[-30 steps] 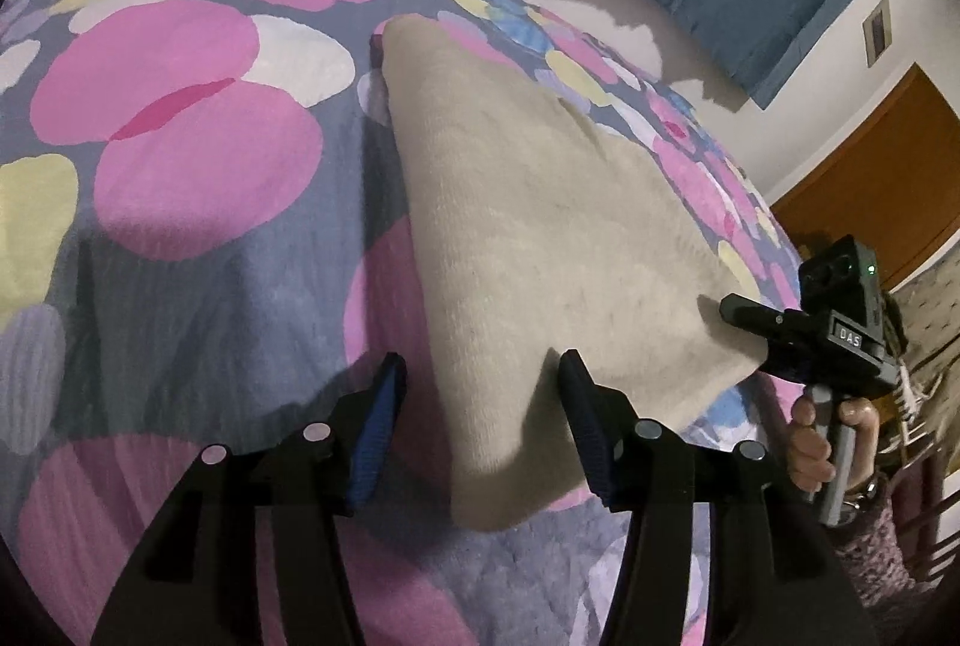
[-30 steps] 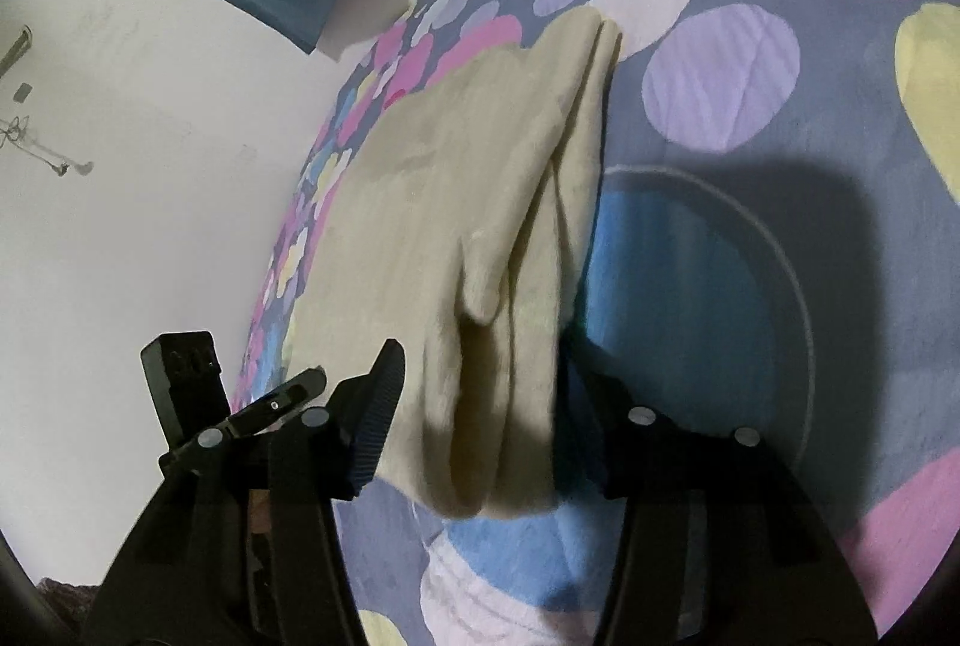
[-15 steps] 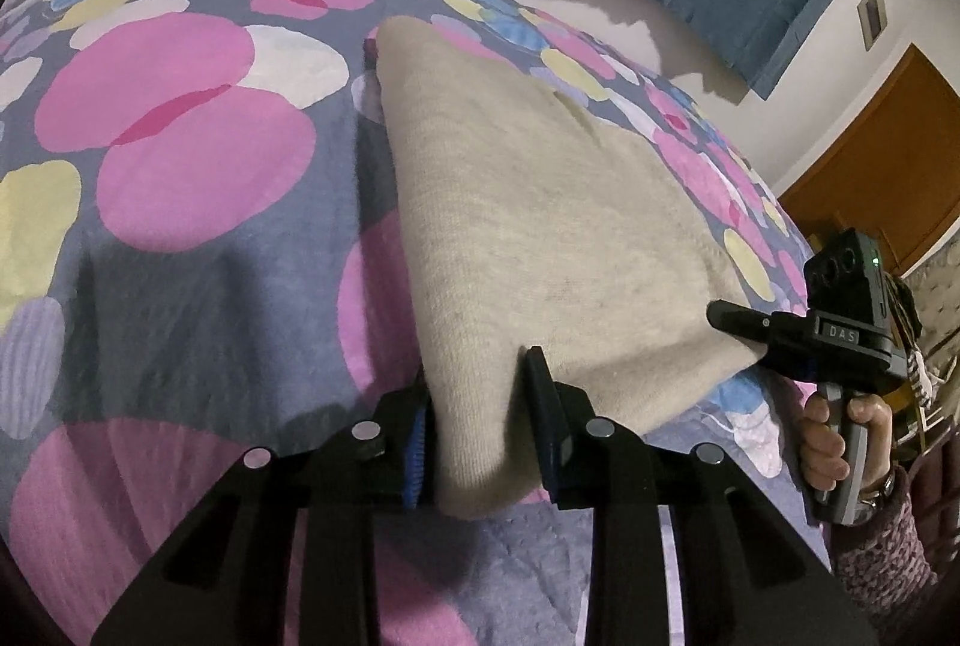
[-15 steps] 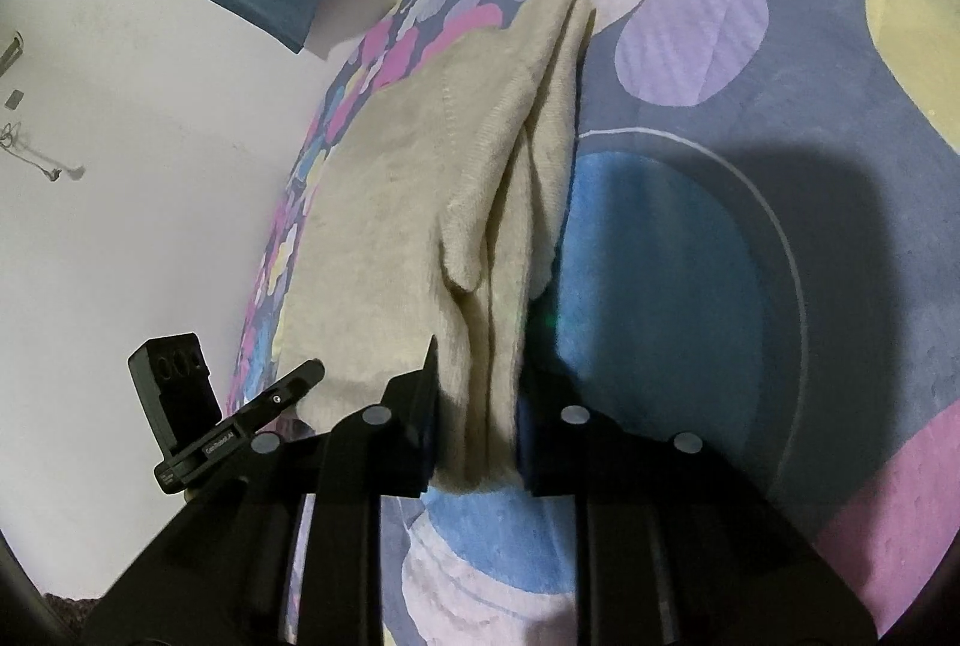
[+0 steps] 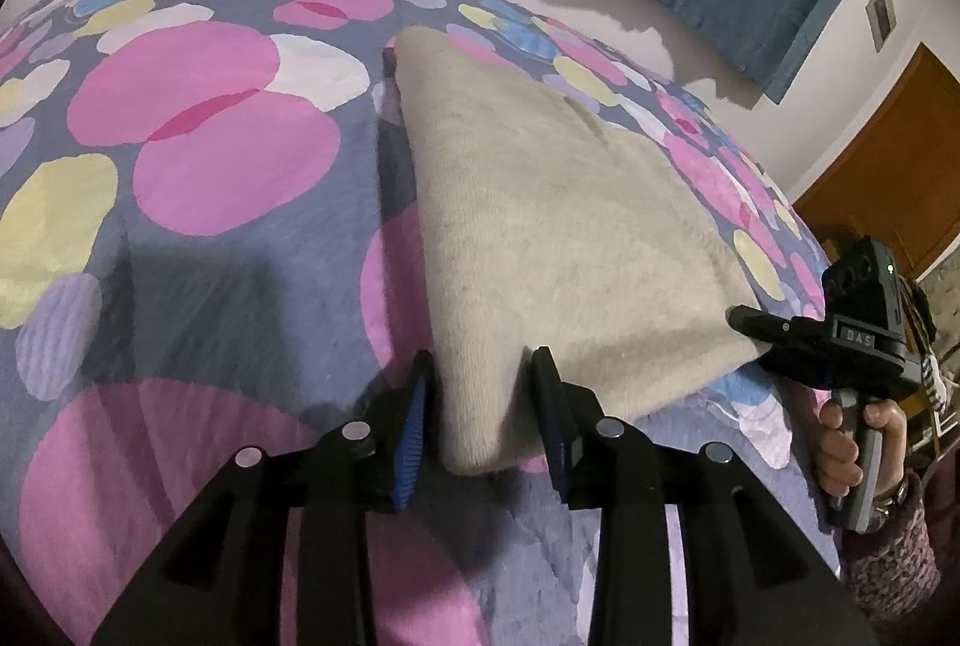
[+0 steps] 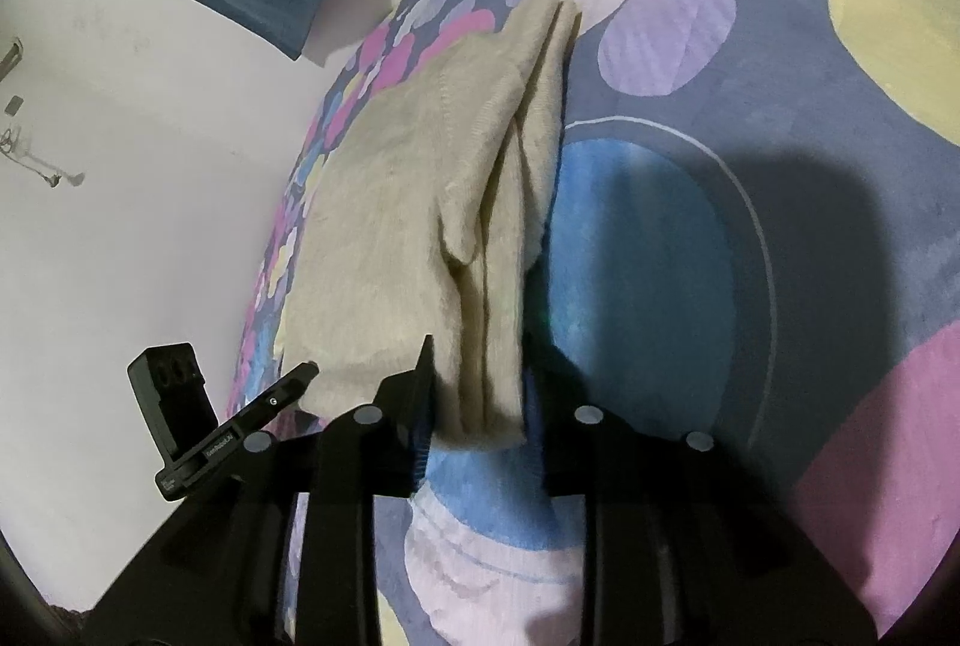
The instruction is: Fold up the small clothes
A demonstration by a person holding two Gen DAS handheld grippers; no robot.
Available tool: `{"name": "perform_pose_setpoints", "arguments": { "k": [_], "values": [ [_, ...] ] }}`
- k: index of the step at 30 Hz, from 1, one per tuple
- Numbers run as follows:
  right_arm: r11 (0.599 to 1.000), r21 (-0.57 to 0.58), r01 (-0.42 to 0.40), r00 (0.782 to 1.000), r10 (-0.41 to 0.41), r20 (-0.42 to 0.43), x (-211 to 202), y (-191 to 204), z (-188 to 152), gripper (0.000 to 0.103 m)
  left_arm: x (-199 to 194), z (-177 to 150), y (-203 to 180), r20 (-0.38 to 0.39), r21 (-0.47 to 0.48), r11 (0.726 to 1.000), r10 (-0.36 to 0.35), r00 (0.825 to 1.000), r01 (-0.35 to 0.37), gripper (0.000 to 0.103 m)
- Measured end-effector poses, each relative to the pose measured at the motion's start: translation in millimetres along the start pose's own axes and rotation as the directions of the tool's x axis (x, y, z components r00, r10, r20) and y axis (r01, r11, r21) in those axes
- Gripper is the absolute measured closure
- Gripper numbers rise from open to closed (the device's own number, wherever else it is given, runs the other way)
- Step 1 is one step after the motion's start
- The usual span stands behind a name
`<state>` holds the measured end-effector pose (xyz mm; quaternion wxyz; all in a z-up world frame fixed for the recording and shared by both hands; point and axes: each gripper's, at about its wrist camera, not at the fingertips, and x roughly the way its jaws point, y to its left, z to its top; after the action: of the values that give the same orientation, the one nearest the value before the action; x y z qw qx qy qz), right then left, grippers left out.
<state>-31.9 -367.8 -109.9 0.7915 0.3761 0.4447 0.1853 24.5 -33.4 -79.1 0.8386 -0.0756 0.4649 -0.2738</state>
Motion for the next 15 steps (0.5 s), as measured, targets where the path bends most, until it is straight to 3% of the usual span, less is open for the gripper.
{"name": "perform_pose_setpoints", "arguments": {
  "k": [8,15],
  "values": [
    [1.0,-0.013,0.026,1.0,-0.025,0.015,-4,6,-5,0.063,-11,-6,-4,0.026,-0.001,0.999,0.051,0.998,-0.051,0.056],
    [0.993,-0.066,0.099,0.995,-0.096,0.039,-9,19,-11,0.045,-24,-11,-8,0.077,0.016,0.989,0.149,0.986,-0.15,0.034]
  ]
}}
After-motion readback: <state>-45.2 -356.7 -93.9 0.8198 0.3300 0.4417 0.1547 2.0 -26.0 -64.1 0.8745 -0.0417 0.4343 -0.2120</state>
